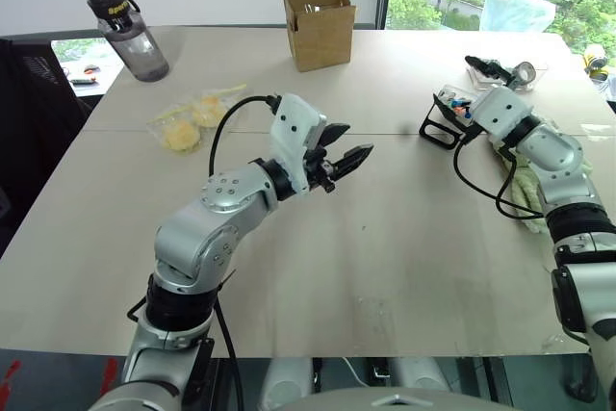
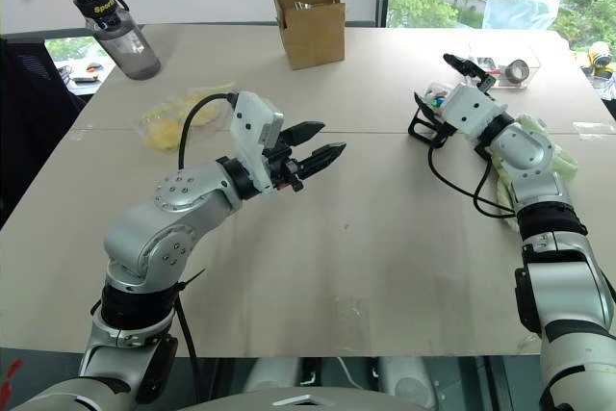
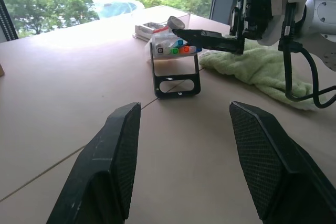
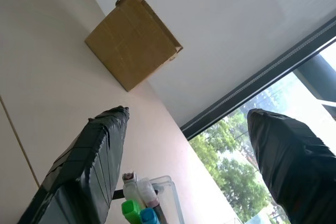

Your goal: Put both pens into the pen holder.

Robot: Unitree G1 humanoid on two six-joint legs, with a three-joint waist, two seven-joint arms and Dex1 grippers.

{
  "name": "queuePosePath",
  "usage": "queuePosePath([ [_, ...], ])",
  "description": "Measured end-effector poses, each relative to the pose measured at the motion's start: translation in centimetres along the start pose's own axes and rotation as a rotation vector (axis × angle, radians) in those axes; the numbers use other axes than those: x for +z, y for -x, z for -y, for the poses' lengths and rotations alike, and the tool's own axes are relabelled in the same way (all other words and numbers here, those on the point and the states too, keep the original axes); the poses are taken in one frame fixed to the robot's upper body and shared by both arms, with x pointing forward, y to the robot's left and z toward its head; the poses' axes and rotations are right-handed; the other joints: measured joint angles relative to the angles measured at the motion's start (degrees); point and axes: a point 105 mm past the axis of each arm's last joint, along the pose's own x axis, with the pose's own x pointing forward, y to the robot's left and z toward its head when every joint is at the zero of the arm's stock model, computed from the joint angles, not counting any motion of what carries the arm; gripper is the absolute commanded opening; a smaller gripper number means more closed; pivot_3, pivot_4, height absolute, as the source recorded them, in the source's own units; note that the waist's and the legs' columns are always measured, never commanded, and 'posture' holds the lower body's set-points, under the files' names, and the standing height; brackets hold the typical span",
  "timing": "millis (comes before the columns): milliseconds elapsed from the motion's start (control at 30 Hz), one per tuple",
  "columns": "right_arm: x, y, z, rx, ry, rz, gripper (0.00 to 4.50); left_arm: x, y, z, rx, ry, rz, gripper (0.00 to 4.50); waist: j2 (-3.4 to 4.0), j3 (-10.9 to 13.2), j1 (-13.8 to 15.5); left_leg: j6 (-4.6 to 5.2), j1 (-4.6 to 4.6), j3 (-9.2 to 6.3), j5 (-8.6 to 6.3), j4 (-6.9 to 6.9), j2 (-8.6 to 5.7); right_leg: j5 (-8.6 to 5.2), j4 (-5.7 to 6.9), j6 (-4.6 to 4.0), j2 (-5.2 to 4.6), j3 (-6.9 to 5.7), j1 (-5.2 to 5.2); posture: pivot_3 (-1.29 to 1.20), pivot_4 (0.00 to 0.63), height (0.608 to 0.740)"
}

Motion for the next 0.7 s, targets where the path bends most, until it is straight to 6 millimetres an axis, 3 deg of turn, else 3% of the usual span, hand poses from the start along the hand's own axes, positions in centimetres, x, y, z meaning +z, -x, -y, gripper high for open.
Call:
queuePosePath([
  [100,0.2,0.1,0.3,-0.017,-0.049,0.014,3.94,-0.3,0.3,-0.1,0.006,0.003,-0.01,2.73,0.0,0.0,0.0,0.0,0.0,-0.01,0.0,0.0,0.0,0.0,0.01,0.0,0.0,0.0,0.0,0.0,0.15,0.739],
  [200,1.1,0.8,-0.3,-0.01,-0.263,0.063,3.94,-1.5,1.3,-0.1,0.009,0.026,-0.032,2.73,0.03,0.0,0.0,0.0,0.04,-0.03,0.0,-0.01,0.05,0.0,-0.01,0.0,0.0,-0.01,0.05,0.0,0.15,0.739],
  [367,0.8,6.0,-7.3,0.233,-0.695,-0.031,3.94,-6.3,4.8,-0.6,0.058,0.051,-0.161,2.73,0.07,0.0,0.5,0.04,-0.04,-0.04,-0.02,-0.05,0.06,-0.01,-0.06,0.0,-0.13,-0.13,0.05,0.0,0.15,0.739],
  [500,2.0,9.1,-10.5,0.322,-0.833,-0.066,3.94,-8.6,6.7,-0.9,0.116,0.065,-0.203,2.73,0.09,0.0,0.4,0.37,0.09,-0.02,-0.22,-0.05,0.02,-0.01,-0.03,0.01,-0.17,-0.15,0.16,0.0,0.15,0.739],
  [533,1.9,11.1,-12.2,0.339,-0.884,-0.111,3.94,-10.2,7.8,-0.9,0.146,0.078,-0.237,2.73,0.09,0.0,0.3,0.42,0.22,-0.03,-0.25,-0.05,0.02,-0.01,-0.03,0.01,-0.17,-0.17,0.31,0.0,0.15,0.739],
  [700,1.5,14.6,-14.4,0.304,-0.953,-0.218,3.94,-11.9,9.2,-0.5,0.174,0.101,-0.254,2.73,0.09,0.0,0.3,0.44,0.28,-0.03,-0.26,0.0,0.01,-0.02,-0.02,0.02,-0.16,-0.18,0.4,0.0,0.15,0.739],
])
